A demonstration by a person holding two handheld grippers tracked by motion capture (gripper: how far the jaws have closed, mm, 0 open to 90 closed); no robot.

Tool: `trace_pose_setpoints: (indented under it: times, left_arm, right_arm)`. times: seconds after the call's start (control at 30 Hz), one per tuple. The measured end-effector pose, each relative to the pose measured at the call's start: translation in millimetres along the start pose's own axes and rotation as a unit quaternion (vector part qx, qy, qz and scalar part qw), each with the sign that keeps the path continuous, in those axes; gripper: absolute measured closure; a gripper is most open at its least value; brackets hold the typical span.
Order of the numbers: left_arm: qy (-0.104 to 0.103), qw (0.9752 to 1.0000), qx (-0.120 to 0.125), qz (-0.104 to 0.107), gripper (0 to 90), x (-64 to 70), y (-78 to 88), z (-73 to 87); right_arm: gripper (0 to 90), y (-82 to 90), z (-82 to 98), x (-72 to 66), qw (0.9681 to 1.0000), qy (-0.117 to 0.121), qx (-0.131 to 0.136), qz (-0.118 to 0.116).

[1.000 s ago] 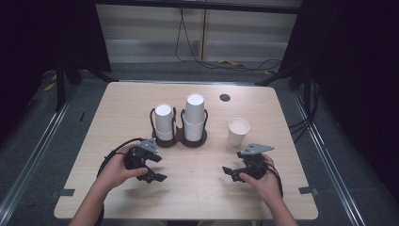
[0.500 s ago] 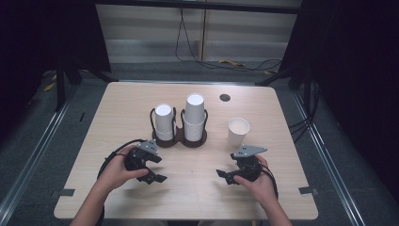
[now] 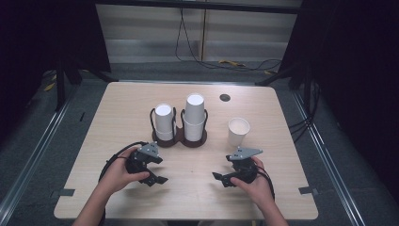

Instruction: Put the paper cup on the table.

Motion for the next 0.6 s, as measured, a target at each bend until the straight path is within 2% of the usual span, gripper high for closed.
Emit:
trace_pose_setpoints:
  times: [0.1, 0.13, 0.4, 0.6]
  left_arm:
    - [-0.004, 1.0000, 0.004, -0.002, 18.7, 1.8, -4.6, 0.1]
    - [-0.004, 1.0000, -0.001, -0.005, 18.7, 2.5, -6.0, 0.6]
    - [-0.022, 0.9998, -0.003, -0.001, 18.5, 6.9, -18.7, 1.5]
    - [-0.029, 0.9995, -0.006, -0.009, 17.7, 6.4, -26.6, 4.2]
  right_arm:
    - [14.1, -2.4, 0.6, -1.7, 1.0000, 0.001, 0.000, -0.003]
    - [14.1, -3.3, 0.8, -2.6, 1.0000, 0.002, -0.001, -0.004]
    - [14.0, -9.3, 1.0, -7.5, 0.9999, 0.013, -0.004, -0.010]
    - [13.9, -17.9, 6.9, -11.1, 0.9995, 0.021, -0.017, -0.015]
Point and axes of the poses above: each handheld gripper's, and its own axes: y roughly backward along the jaws, z roughly out of its underside, x roughly to its right, the point moved 4 cm from there along -y, roughly forward along the jaws, and after that the axes turned 6 degrees about y, right-handed, at the moved point
